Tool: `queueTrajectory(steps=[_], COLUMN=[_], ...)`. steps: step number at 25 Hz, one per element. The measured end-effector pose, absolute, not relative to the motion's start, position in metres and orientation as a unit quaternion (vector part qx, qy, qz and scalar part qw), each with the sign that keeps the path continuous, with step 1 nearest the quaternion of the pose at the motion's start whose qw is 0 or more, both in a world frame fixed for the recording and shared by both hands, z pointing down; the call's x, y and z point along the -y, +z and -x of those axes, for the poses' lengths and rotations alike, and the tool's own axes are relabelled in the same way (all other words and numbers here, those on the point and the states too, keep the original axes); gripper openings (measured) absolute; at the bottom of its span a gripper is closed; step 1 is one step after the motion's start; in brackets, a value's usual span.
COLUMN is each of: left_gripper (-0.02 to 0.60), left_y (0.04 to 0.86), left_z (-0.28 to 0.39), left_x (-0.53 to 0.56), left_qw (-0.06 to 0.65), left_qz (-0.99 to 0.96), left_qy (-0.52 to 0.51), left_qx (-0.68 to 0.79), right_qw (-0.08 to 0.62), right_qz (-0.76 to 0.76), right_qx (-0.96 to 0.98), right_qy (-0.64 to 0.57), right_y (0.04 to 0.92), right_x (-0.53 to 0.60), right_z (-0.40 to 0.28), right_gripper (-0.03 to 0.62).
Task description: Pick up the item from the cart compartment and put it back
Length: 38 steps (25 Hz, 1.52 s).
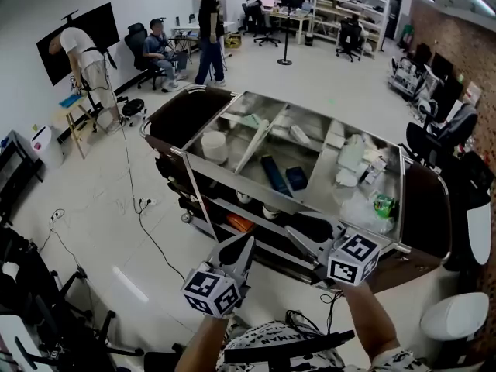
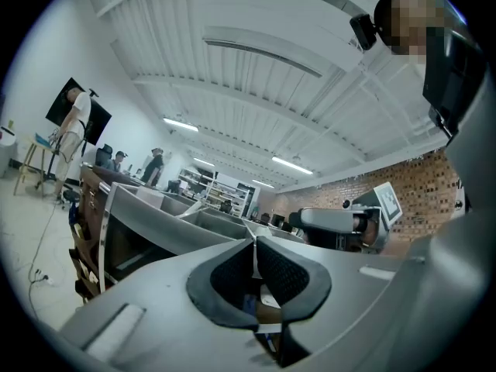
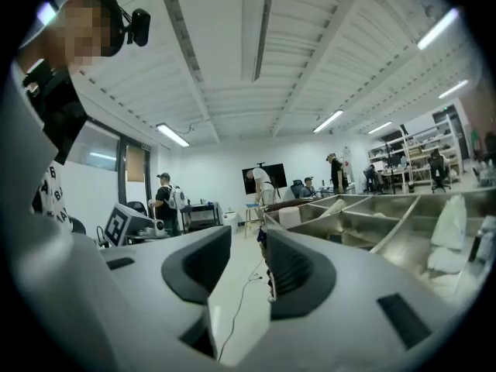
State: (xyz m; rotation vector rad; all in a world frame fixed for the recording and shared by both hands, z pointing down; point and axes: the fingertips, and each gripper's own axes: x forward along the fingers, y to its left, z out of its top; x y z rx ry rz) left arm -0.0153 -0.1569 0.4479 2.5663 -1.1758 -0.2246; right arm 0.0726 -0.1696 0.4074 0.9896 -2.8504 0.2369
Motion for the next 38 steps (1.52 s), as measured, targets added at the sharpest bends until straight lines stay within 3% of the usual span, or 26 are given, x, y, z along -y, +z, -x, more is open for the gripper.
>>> queueTrajectory(steps=[5, 6, 7, 8, 16, 17, 18, 26, 38], left_gripper=[0.012, 0.012, 0.014, 0.014, 0.037, 0.071, 0.100, 0.099, 0.099], left_y=[0.440, 0.438, 0.435, 0.432, 0.420, 0.419, 0.419, 0.421, 0.442], left_z=[0.014, 0.014, 0.015, 0.015, 0.018, 0.018, 0.017, 0.022, 0.039], left_x=[0.184, 0.191, 0.199, 0.207, 0.270, 0.276, 0.282, 0.311, 0.323], left_qw=[0.151, 0.151, 0.151, 0.149, 0.154, 0.157, 0.160, 0.183, 0.219], left_qz=[-0.892, -0.891, -0.889, -0.888, -0.879, -0.878, -0.878, -0.868, -0.851], left_qy=[-0.075, -0.077, -0.079, -0.081, -0.084, -0.083, -0.081, -0.064, -0.051], left_qx=[0.420, 0.422, 0.424, 0.427, 0.443, 0.444, 0.444, 0.458, 0.475], right_qw=[0.172, 0.192, 0.212, 0.231, 0.413, 0.428, 0.440, 0.522, 0.571], right_qz=[-0.349, -0.346, -0.338, -0.330, -0.324, -0.325, -0.327, -0.325, -0.331], right_qx=[0.919, 0.915, 0.912, 0.909, 0.837, 0.828, 0.820, 0.753, 0.709], right_qy=[0.070, 0.079, 0.093, 0.106, 0.153, 0.159, 0.166, 0.235, 0.250], right_y=[0.397, 0.397, 0.399, 0.402, 0.451, 0.457, 0.463, 0.526, 0.569], right_x=[0.232, 0.246, 0.259, 0.272, 0.371, 0.380, 0.387, 0.424, 0.438], right_z=[-0.076, -0.074, -0.071, -0.068, -0.068, -0.069, -0.070, -0.079, -0.078], right_gripper=[0.160, 0.184, 0.262, 0.282, 0.278, 0.278, 0.278, 0.279, 0.279])
